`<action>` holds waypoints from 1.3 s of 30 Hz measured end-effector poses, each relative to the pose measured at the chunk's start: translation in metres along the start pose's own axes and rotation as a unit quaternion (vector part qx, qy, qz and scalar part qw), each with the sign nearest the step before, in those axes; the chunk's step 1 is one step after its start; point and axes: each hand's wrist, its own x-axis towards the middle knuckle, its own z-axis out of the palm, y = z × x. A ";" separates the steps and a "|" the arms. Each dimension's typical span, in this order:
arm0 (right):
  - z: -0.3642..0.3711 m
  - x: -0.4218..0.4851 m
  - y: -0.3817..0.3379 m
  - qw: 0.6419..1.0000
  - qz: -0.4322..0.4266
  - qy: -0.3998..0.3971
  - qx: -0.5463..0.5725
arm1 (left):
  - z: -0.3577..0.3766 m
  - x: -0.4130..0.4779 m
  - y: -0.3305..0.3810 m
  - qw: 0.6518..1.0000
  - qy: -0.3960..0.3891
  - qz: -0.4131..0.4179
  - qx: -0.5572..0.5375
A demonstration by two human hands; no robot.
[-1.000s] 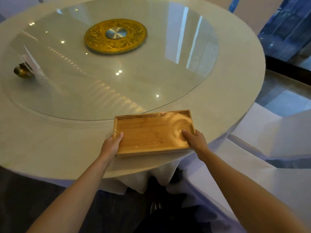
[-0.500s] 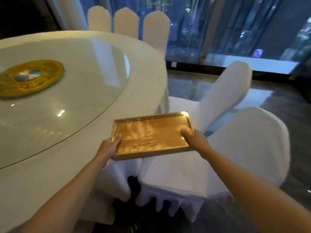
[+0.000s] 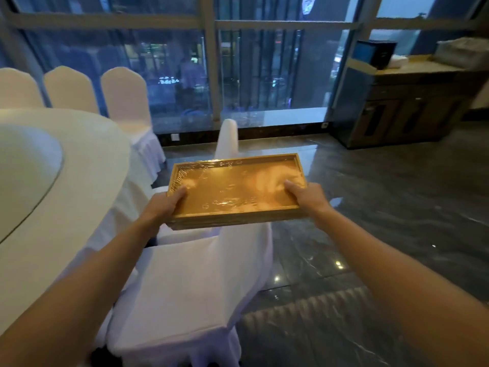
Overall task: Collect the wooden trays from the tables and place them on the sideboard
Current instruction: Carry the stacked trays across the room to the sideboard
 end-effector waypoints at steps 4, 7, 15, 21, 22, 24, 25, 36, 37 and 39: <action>-0.055 0.032 0.023 0.999 0.022 0.032 0.029 | 0.065 0.019 0.041 0.998 -0.046 0.016 0.035; -0.087 0.065 0.040 0.997 0.039 0.052 0.043 | 0.111 0.041 0.068 0.995 -0.076 0.016 0.061; -0.168 0.212 0.064 0.992 0.065 0.103 0.029 | 0.258 0.152 0.141 0.989 -0.111 0.056 0.084; -0.236 0.345 0.043 0.988 0.065 0.136 0.029 | 0.367 0.259 0.227 0.985 -0.138 0.055 0.085; -0.247 0.367 0.041 0.987 0.068 0.141 0.031 | 0.384 0.277 0.243 0.984 -0.143 0.058 0.088; -0.269 0.411 0.038 0.985 0.070 0.151 0.040 | 0.416 0.308 0.273 0.982 -0.155 0.064 0.091; -0.279 0.432 0.038 0.984 0.071 0.155 0.045 | 0.432 0.323 0.287 0.980 -0.163 0.067 0.091; -0.394 0.696 0.072 0.980 0.075 0.169 0.075 | 0.647 0.488 0.394 0.974 -0.192 0.080 0.086; -0.407 0.724 0.075 0.981 0.074 0.164 0.079 | 0.670 0.505 0.407 0.974 -0.193 0.079 0.087; -0.437 0.780 0.076 0.981 0.074 0.158 0.083 | 0.716 0.541 0.437 0.974 -0.195 0.080 0.085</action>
